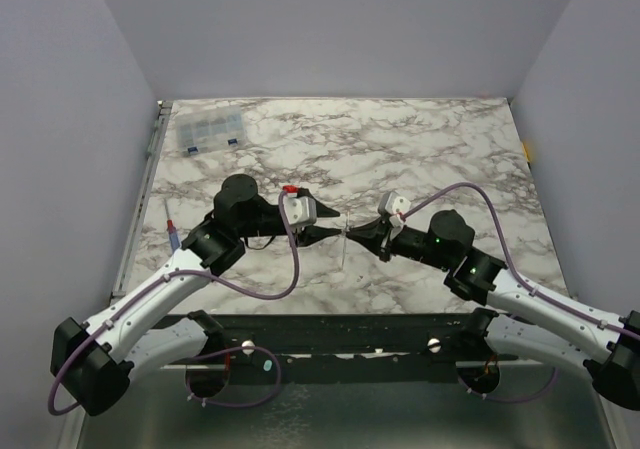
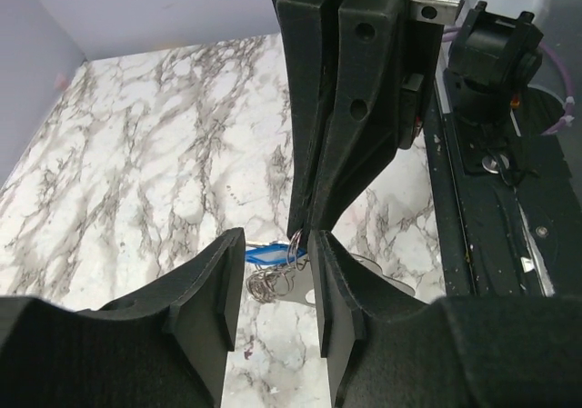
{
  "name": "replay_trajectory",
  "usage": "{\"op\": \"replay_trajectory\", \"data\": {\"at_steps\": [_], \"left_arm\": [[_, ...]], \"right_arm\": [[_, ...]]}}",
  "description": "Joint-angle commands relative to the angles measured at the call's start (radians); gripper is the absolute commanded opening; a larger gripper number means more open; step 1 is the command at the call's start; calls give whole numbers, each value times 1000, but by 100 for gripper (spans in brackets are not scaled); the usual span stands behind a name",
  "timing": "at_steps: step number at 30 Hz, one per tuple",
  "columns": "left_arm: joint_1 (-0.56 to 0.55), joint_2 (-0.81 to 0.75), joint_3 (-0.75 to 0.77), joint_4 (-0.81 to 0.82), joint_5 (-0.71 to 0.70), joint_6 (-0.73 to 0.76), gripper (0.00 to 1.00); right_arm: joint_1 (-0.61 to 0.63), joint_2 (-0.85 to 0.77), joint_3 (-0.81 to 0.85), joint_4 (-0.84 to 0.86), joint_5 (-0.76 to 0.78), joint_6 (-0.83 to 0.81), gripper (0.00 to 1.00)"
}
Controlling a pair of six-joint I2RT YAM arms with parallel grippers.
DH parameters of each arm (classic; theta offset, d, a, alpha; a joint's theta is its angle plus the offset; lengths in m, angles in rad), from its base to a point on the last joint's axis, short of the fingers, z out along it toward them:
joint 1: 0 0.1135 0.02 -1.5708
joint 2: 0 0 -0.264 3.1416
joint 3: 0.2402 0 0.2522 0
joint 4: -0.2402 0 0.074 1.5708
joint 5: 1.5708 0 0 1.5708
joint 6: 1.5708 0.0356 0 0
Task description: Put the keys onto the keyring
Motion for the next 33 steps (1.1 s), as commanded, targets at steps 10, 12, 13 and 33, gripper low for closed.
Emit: {"op": "replay_trajectory", "data": {"at_steps": [10,12,13,33], "left_arm": [[-8,101,47,-95,-4,32,43],[-12,110,51,-95,5,33,43],[-14,113,52,-95,8,34,43],[-36,125,47,-95,12,59,9]], "right_arm": [[-3,-3,33,-1,21,-21,1],[-3,-5,30,2,18,-21,1],[-3,-4,30,4,17,-21,1],[-3,17,31,7,-25,-18,1]]}}
